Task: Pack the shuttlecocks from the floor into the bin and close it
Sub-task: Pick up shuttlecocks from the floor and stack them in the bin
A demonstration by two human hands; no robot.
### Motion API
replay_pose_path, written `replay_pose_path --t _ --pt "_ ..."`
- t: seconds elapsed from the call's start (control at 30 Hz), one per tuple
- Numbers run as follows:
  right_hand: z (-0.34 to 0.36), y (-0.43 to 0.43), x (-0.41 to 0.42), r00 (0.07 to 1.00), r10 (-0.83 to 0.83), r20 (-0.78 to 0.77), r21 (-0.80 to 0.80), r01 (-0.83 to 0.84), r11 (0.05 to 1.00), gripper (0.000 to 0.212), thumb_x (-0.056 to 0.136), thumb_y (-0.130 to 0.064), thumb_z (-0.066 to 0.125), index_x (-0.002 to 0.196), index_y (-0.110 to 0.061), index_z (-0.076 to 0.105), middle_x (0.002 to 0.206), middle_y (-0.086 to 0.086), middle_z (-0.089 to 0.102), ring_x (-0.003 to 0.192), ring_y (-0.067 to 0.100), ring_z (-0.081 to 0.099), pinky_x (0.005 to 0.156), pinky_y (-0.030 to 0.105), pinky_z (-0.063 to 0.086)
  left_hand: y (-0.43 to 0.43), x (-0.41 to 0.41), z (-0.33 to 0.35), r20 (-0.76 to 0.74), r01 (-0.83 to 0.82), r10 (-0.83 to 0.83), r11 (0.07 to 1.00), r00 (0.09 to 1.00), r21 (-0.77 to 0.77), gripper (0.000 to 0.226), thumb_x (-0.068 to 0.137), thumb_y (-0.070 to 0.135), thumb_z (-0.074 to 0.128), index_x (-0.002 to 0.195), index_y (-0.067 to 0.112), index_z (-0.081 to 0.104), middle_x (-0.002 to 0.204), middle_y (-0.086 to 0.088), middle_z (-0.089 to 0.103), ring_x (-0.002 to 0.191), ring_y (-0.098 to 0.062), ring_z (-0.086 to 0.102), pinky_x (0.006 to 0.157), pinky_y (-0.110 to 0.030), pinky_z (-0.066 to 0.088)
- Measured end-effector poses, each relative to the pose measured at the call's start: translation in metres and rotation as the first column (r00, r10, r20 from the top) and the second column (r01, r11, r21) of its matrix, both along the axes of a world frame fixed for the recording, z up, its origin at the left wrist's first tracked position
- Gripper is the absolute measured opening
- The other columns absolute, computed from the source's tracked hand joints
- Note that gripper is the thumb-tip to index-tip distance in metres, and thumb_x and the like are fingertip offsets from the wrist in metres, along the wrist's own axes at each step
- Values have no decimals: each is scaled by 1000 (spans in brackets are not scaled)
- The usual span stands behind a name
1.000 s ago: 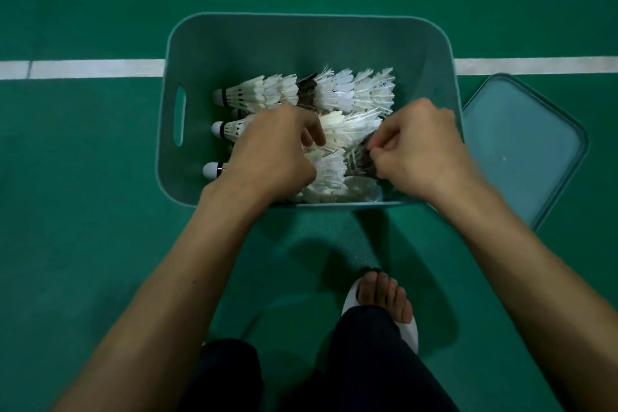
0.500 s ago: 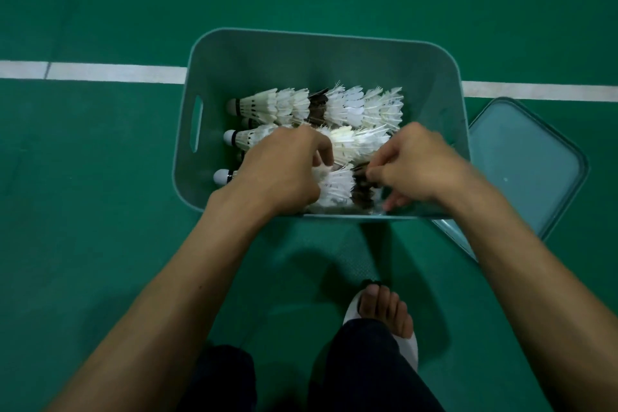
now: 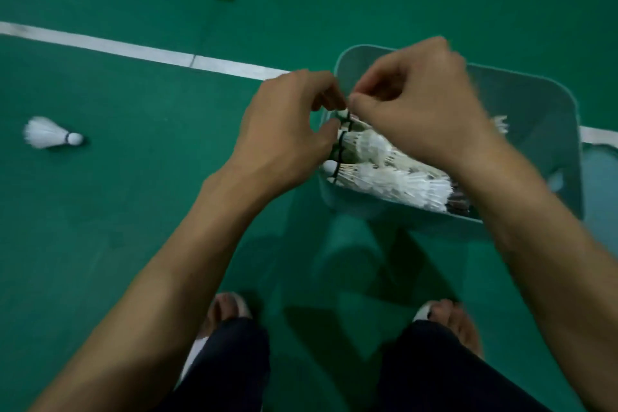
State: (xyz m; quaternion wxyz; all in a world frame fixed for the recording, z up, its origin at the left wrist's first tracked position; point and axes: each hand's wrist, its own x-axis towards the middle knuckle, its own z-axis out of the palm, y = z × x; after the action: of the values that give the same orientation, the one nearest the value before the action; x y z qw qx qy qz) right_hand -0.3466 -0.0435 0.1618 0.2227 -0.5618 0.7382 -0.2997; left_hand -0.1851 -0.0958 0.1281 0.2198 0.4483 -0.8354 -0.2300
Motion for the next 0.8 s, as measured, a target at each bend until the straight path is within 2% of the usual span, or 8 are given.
replay_pose_path --t 0.1,0.2,0.3,0.47,0.53,0.63,0.73,0.8 --pt "-12 -33 53 967 204 -152 51 -198 979 16 76 -26 69 89 -18 76 86 3 75 84 25 71 79 40 58 -10 40 -14 48 -119 119 993 992 2 27 74 32 62 97 21 70 96 4 72 93 -22 66 80 -43 54" --pt "-33 -64 92 890 328 -317 163 -290 943 31 77 -27 69 106 -17 69 104 8 72 99 33 66 85 44 56 -22 91 -37 96 -216 211 975 973 51 28 76 32 70 104 24 68 103 5 70 99 -22 65 84 -44 54" --pt "-54 -97 136 804 427 -415 286 -330 900 35 81 -23 69 114 -11 64 107 13 69 105 38 61 83 46 55 -45 149 -65 143 -371 357 924 923 88 32 77 29 75 108 21 67 109 -1 69 101 -26 64 86 -45 53" --pt "-86 -142 207 775 507 -377 411 -350 842 39 85 -27 68 119 -8 62 115 15 67 114 39 57 87 46 54 -97 256 -115 293 -635 576 753 763 172 56 78 29 74 130 14 59 127 -16 59 116 -39 56 98 -49 49" --pt "-100 -162 231 748 569 -342 455 -398 796 45 86 -34 69 122 -9 60 119 16 63 119 39 54 94 47 52 -125 299 -130 333 -746 673 637 661 193 66 80 27 73 140 13 50 134 -21 50 121 -44 50 103 -49 45" --pt "-114 -183 250 722 636 -272 507 -455 732 55 88 -43 68 134 -15 57 130 14 60 128 37 50 105 47 46 -164 342 -151 426 -838 721 482 546 257 87 82 34 74 156 30 29 144 -23 38 130 -46 41 109 -50 38" --pt "-125 -195 248 723 634 -275 539 -430 724 61 91 -46 66 144 -21 51 141 13 54 134 35 45 109 45 43 -190 358 -173 464 -839 700 470 543 274 100 82 50 75 160 42 13 147 -24 35 135 -44 36 112 -51 36" --pt "-131 -198 242 739 616 -274 542 -410 733 61 91 -46 67 145 -22 51 141 13 54 134 35 46 109 43 43 -199 360 -185 486 -852 703 472 519 227 95 81 57 73 159 40 21 146 -23 35 134 -43 34 110 -50 35"
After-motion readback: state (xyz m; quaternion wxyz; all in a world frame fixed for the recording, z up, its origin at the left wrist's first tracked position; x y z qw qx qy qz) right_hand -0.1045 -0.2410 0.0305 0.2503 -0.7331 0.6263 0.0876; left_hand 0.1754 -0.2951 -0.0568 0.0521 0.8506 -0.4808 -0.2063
